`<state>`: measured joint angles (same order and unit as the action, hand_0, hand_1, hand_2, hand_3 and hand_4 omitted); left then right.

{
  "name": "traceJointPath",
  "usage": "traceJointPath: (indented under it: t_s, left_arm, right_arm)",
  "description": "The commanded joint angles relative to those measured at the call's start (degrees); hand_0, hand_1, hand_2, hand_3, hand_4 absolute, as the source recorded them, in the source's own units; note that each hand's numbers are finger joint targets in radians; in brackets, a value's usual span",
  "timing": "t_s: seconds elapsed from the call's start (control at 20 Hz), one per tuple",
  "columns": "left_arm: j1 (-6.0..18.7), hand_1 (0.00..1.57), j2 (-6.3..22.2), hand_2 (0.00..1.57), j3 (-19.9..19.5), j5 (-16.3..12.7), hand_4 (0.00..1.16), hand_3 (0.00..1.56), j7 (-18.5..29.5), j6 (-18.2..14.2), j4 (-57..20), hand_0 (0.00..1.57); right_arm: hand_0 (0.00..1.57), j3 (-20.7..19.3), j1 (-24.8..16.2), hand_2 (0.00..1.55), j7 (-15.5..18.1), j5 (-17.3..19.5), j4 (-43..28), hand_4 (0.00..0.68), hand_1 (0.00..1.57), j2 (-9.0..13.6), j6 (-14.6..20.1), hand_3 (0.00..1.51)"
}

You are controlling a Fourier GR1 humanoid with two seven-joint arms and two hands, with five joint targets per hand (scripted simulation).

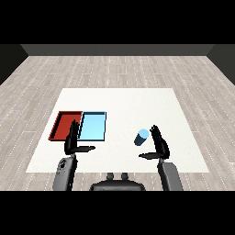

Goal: Pick the blue can and put it in the blue box

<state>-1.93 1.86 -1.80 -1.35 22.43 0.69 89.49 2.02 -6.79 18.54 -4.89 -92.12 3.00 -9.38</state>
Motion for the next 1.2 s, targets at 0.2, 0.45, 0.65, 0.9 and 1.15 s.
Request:
traceJointPath:
  t_s: [0.2, 0.45, 0.65, 0.9, 1.15]
  left_arm:
    - [0.3, 0.00, -0.8, 0.00, 0.7, 0.9, 0.00, 0.00, -0.9, -1.4, 0.9, 0.00]
    - [1.9, 0.00, -0.8, 0.00, 0.5, 2.6, 0.00, 0.00, 0.0, -2.7, -1.5, 0.00]
    - [1.0, 0.00, 0.3, 0.00, -0.9, 0.7, 0.00, 0.00, 1.8, -0.4, -3.7, 0.00]
    - [0.1, 0.00, 0.5, 0.00, -1.1, -1.5, 0.00, 0.00, -3.2, 0.2, 2.7, 0.00]
    - [-1.1, 0.00, 1.2, 0.00, -1.1, 0.5, 0.00, 0.00, -1.8, -0.5, 2.8, 0.00]
  right_arm:
    - [0.00, -0.4, 1.8, 0.00, 0.0, 1.0, 3.1, 0.000, 0.00, -1.2, 0.8, 0.00]
    - [0.00, -5.8, 4.3, 0.00, 0.2, -3.4, 8.4, 0.000, 0.00, 2.2, -3.1, 0.00]
    - [0.00, -4.2, 8.6, 0.00, -1.5, 0.1, 13.1, 0.000, 0.00, -0.4, 1.4, 0.00]
    - [0.00, -5.1, 10.9, 0.00, -0.8, -0.5, 16.3, 0.000, 0.00, -1.6, 3.1, 0.00]
    - [0.00, -3.9, 10.4, 0.00, -0.2, 1.1, 18.2, 0.000, 0.00, -2.8, 5.0, 0.00]
